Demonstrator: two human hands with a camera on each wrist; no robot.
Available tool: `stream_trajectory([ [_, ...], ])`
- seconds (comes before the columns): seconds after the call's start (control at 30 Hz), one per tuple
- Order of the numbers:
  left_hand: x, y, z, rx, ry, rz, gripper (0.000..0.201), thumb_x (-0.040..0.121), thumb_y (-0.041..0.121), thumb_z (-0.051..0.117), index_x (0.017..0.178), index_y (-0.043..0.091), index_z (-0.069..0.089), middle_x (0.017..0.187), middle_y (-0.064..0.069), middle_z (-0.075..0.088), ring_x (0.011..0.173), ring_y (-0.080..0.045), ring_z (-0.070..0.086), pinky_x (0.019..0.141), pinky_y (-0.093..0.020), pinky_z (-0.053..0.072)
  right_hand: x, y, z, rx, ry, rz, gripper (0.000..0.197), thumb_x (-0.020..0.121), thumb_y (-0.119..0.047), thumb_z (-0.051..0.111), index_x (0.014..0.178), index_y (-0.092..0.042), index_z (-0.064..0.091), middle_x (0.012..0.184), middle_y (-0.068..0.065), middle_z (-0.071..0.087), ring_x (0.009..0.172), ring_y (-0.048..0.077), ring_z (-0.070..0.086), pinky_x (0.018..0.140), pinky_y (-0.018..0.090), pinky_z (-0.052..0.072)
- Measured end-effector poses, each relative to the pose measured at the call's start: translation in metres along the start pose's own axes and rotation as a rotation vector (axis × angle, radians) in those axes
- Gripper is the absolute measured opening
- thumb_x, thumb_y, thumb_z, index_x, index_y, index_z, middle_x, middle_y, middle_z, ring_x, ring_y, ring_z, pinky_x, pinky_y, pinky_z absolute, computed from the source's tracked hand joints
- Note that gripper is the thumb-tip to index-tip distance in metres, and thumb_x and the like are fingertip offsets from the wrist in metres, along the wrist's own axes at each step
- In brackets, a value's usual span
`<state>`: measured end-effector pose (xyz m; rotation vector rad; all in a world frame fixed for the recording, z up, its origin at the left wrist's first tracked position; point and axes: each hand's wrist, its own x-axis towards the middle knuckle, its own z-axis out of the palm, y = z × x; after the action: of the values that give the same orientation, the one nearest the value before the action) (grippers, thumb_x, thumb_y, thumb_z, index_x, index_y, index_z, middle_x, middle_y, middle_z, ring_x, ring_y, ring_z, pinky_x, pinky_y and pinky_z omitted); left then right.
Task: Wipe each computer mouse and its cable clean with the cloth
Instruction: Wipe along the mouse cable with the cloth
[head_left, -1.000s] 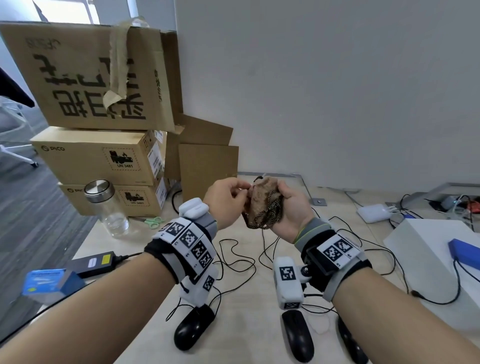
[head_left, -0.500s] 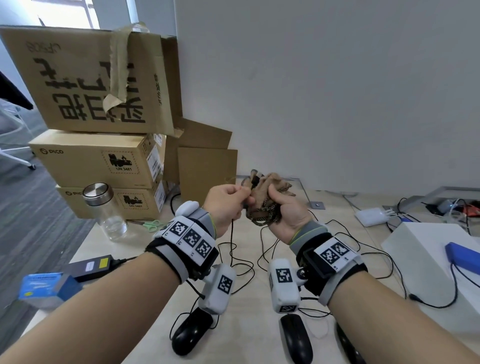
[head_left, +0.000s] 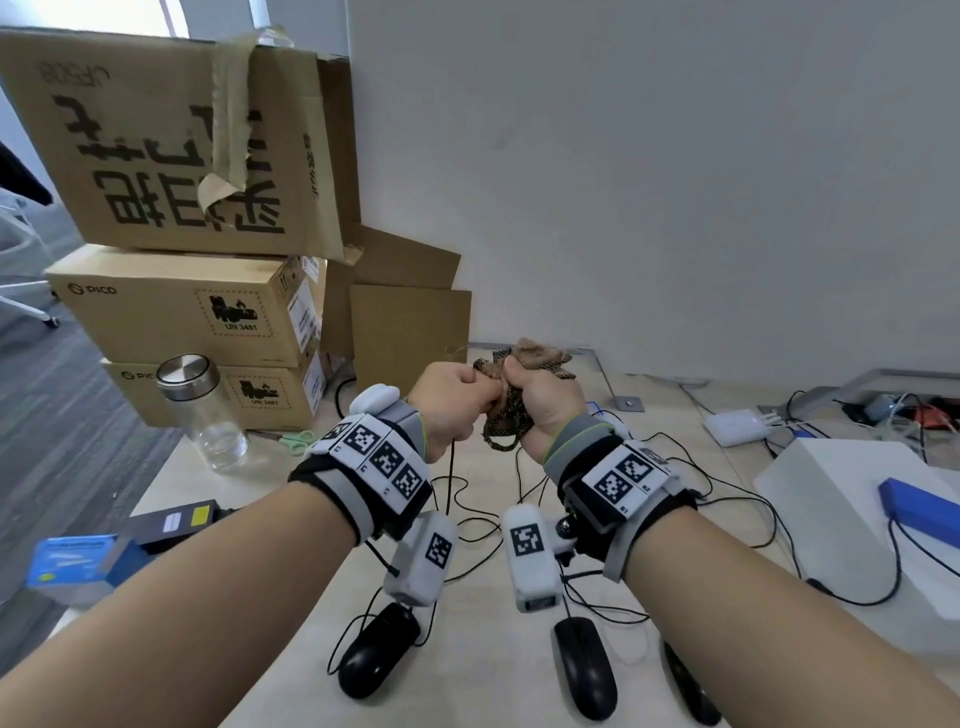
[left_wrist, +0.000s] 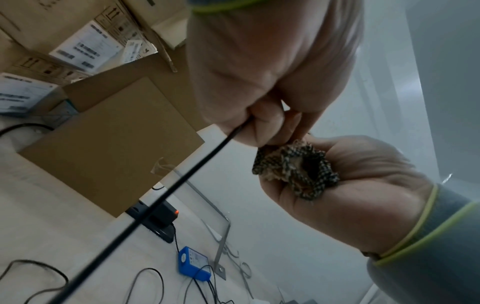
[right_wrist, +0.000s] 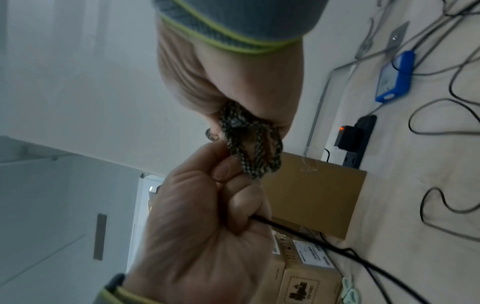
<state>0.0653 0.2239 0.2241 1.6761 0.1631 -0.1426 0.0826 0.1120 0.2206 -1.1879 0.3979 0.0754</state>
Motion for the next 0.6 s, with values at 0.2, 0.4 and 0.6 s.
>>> stream_trajectory([
  [0.2, -0.002, -0.009, -0.014, 0.260, -0.005, 0.062, 0.026, 0.086, 0.015, 0.066, 0.061, 0.014, 0.060, 0.056, -0.001, 0.049, 0.045, -0.014, 0.034, 0.043, -0.021, 0.027, 0.005, 0.012, 0.007, -0.052, 0.086, 0.088, 0.005, 0.084, -0.003, 0.068, 0.090, -0.003, 0.067, 0.080, 0.013, 0.069, 0.064, 0.026, 0.066, 0.063, 0.038, 0.056],
  [0.4, -0.017, -0.071, -0.053, 0.813, -0.045, 0.141, 0.015, 0.092, 0.024, 0.059, 0.080, 0.018, 0.066, 0.068, 0.007, 0.061, 0.067, -0.015, 0.056, 0.055, -0.023, 0.042, 0.017, 0.006, -0.023, -0.161, 0.204, -0.107, 0.010, 0.086, -0.003, 0.064, 0.088, -0.013, 0.065, 0.091, 0.016, 0.072, 0.065, 0.021, 0.068, 0.057, 0.032, 0.056],
  [0.6, -0.020, -0.163, -0.100, 1.059, -0.175, -0.143, 0.041, 0.085, 0.062, 0.056, 0.112, 0.031, 0.054, 0.102, 0.002, 0.065, 0.089, -0.020, 0.062, 0.081, -0.038, 0.052, 0.010, 0.068, -0.014, -0.671, 0.023, -0.235, 0.013, 0.069, -0.027, 0.074, 0.078, -0.025, 0.065, 0.085, -0.001, 0.071, 0.082, 0.021, 0.068, 0.083, 0.042, 0.058],
])
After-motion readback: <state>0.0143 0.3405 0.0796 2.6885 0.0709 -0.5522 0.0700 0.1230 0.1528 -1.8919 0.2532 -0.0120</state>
